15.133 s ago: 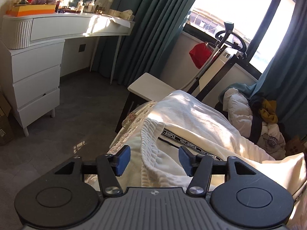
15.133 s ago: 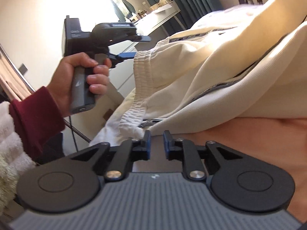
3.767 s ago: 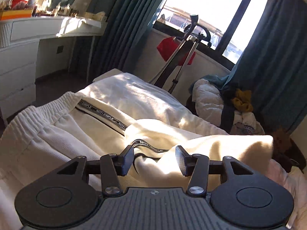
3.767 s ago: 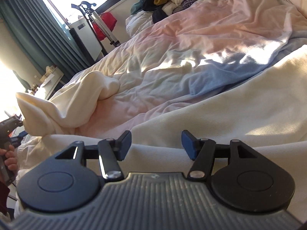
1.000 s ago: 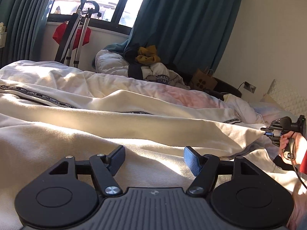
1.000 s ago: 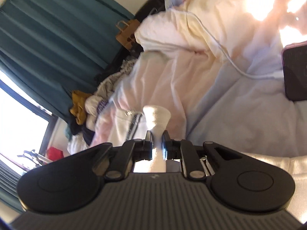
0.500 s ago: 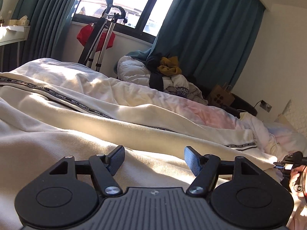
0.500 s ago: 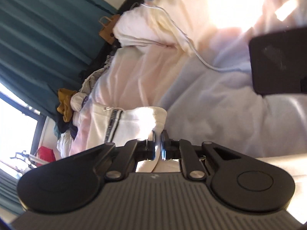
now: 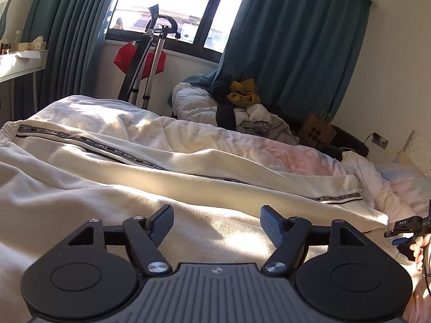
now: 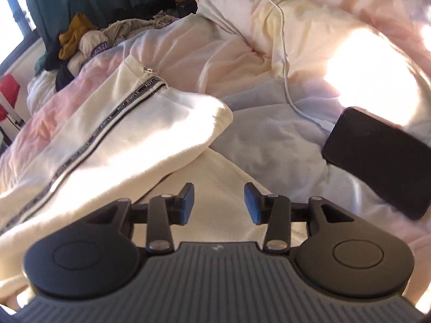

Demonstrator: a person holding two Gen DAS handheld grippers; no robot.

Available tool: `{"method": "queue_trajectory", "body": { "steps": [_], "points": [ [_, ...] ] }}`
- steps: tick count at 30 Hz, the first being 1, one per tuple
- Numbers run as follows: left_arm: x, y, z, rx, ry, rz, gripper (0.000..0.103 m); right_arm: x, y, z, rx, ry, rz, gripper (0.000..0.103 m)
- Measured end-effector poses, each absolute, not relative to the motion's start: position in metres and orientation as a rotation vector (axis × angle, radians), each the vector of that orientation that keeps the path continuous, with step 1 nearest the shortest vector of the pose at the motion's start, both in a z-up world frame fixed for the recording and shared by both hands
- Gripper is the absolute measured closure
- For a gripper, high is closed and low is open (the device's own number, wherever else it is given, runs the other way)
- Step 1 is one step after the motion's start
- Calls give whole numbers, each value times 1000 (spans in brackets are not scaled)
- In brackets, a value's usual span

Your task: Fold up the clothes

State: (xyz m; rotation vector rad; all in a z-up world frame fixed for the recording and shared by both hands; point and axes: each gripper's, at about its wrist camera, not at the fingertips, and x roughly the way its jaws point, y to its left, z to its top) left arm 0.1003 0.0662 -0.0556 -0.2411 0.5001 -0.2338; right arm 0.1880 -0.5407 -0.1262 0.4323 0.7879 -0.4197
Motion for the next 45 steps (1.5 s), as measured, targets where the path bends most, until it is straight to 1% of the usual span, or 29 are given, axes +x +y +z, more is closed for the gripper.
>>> {"method": "queue_trajectory", "body": {
  "steps": [2,7,13,14,16,17,18,19,20,21,24,29,31,35,36,40,42,45],
  "points": [
    [103,67,-57,-246,507,-222,30,193,-537,-129,360,792,-416,45],
    [109,70,-60,-255,525,-213,30,203,-543,-141,283,798,-413,46],
    [117,70,-65,-281,544,-224,29,206,-564,-149,397,759,-302,46],
    [118,70,-65,-285,546,-225,29,207,-563,-149,390,759,-283,44],
    [121,70,-67,-292,550,-222,29,207,-559,-149,355,763,-263,45],
    [123,70,-68,-294,553,-221,29,208,-555,-148,327,767,-262,52],
    [124,70,-69,-294,557,-221,29,207,-552,-147,304,765,-261,61],
    [125,70,-70,-290,561,-221,29,207,-549,-144,283,765,-264,67],
    [126,69,-71,-286,564,-219,29,206,-547,-141,261,766,-267,78],
    [127,69,-72,-281,567,-216,29,205,-544,-138,239,766,-270,85],
    [125,70,-70,-281,565,-201,29,197,-544,-122,275,714,-276,92],
    [122,74,-65,-286,559,-174,27,180,-553,-90,369,529,-385,93],
    [121,75,-64,-288,557,-164,26,180,-556,-92,366,527,-426,93],
    [114,86,-60,-324,560,-108,25,189,-559,-115,359,590,-424,92],
    [111,92,-58,-345,564,-81,25,189,-559,-121,390,600,-441,90],
    [98,115,-54,-428,579,27,25,178,-557,-117,554,568,-503,88],
    [91,127,-52,-470,585,81,21,171,-551,-110,584,539,-526,84],
    [81,144,-48,-532,594,163,21,161,-543,-102,612,532,-519,82]
  ]
}}
